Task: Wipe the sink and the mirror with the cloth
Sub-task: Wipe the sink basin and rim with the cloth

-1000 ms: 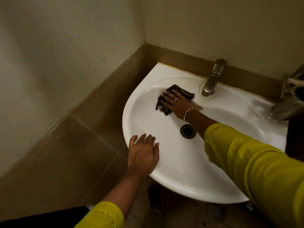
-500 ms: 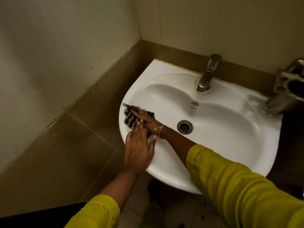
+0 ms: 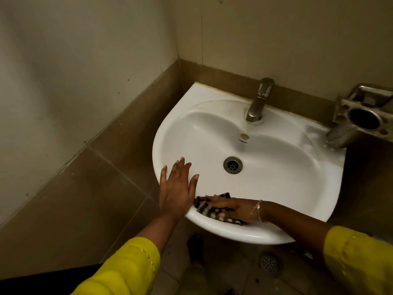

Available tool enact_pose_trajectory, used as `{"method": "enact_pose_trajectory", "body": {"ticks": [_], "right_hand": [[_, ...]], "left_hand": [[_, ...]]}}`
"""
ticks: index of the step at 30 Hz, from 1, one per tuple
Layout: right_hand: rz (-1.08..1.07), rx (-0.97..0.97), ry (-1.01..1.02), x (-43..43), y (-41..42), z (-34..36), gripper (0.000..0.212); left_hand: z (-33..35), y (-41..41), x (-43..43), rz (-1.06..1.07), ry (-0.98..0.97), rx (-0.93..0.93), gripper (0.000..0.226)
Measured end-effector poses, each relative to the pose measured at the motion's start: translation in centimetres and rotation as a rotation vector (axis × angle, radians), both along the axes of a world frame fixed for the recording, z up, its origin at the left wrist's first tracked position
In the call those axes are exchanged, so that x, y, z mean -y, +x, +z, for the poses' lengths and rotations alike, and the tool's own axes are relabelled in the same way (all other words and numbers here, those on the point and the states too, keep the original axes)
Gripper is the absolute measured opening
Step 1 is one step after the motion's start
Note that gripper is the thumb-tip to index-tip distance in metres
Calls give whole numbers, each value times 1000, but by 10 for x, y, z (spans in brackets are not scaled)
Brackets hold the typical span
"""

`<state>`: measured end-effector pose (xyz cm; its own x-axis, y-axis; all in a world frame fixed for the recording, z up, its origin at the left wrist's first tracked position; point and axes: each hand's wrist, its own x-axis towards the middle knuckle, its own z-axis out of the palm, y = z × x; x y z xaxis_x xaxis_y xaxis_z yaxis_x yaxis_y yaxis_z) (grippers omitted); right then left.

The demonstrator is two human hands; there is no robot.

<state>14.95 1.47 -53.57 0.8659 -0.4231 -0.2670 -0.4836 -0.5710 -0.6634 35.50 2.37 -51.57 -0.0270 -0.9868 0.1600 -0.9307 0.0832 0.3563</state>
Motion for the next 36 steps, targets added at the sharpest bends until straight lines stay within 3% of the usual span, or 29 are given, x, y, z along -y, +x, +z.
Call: {"method": "enact_pose_trajectory", "body": {"ticks": [4, 8, 14, 17, 20, 23, 27, 30, 33, 34, 36], "right_hand": [[144, -173, -104, -5, -46, 0, 46], [45, -449, 67, -1, -78, 26, 50], [94, -868, -205, 30, -111, 18, 58], [109, -988, -381, 51, -122, 22, 58], [148, -869, -604, 77, -125, 24, 56], [113, -793, -776, 97, -125, 5, 36], [167, -708, -906, 115, -97, 10, 42], [156, -694, -934, 128, -76, 4, 50], [113, -664, -1029, 133, -34, -2, 24], [57, -654, -989, 136, -20, -7, 19], [-81, -630, -824, 141, 4, -16, 36]], "left_hand": [[-2, 0, 1, 8, 25, 56, 52], [-5, 0, 2, 8, 32, 96, 51], [-5, 0, 2, -5, -2, 112, 49], [-6, 0, 3, -9, -10, 110, 48], [-7, 0, 3, -10, -10, 111, 47], [-8, 0, 3, -12, -3, 115, 47], [-9, 0, 3, -12, -12, 116, 46], [-9, 1, 3, -11, -33, 114, 45], [-8, 1, 4, -8, -30, 111, 45], [-8, 1, 4, -8, -28, 114, 45], [-6, 1, 3, -9, -20, 119, 45]]}}
